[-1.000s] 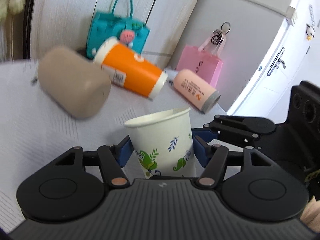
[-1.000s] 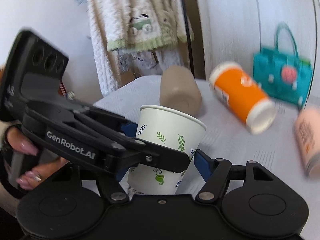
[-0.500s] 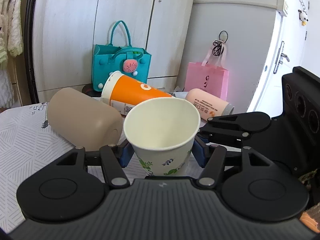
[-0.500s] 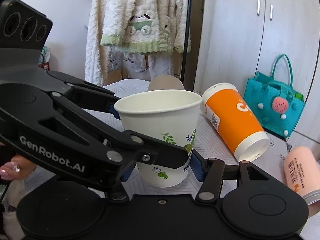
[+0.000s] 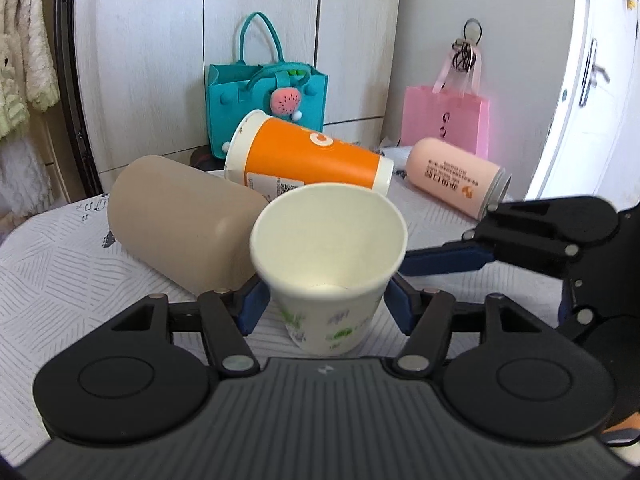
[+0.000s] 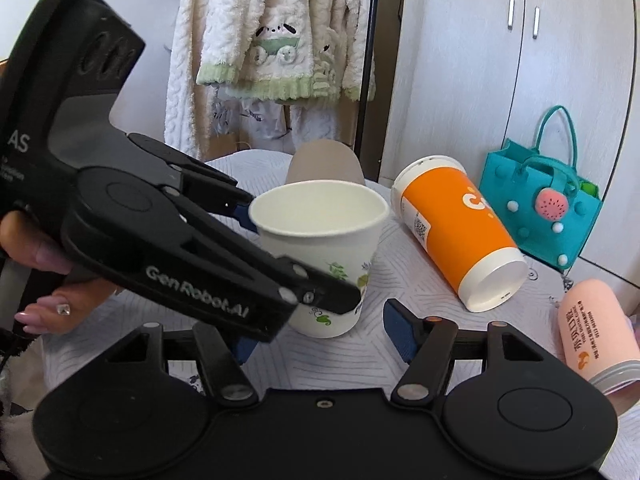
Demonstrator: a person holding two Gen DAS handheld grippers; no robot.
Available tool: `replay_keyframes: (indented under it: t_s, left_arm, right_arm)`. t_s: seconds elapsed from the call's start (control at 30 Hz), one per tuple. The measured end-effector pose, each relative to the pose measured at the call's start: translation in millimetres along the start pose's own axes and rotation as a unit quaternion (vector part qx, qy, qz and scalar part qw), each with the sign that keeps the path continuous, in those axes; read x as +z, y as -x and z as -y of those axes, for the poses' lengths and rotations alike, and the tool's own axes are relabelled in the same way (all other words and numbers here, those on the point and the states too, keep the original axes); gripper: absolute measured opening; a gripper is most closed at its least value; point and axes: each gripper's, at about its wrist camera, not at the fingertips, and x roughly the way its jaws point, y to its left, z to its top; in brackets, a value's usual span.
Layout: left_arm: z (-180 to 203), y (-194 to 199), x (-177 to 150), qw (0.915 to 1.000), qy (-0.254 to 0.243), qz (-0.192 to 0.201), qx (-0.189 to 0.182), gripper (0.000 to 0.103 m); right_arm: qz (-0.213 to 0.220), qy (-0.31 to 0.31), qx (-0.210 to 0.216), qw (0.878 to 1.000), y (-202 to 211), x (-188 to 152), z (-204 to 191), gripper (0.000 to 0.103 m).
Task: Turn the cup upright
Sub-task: 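Lower the upright cup onto the table and open the left gripper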
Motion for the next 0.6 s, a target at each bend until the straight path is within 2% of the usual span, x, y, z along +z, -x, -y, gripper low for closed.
replay_keyframes:
  t_s: [0.13,0.33,0.6]
  left_arm:
    - [2,3,0,0.9999,-0.003,0.001,0.010,0.073]
    - [-1,18,-3,0.9999,0.016,0.007,-0.001,0.073]
    - [0,58,-12,0.9986,0.043,0.017,0.026,0.073]
  right_arm:
    - [0.004,-0.008,0.002,1.000,1,-2,1,0.069]
    - [0.013,-0.021,-0.001,1.000,6,-3,2,0.069]
    - [0.032,-0.043,-0.014,0.998,36,-10,-12,0.069]
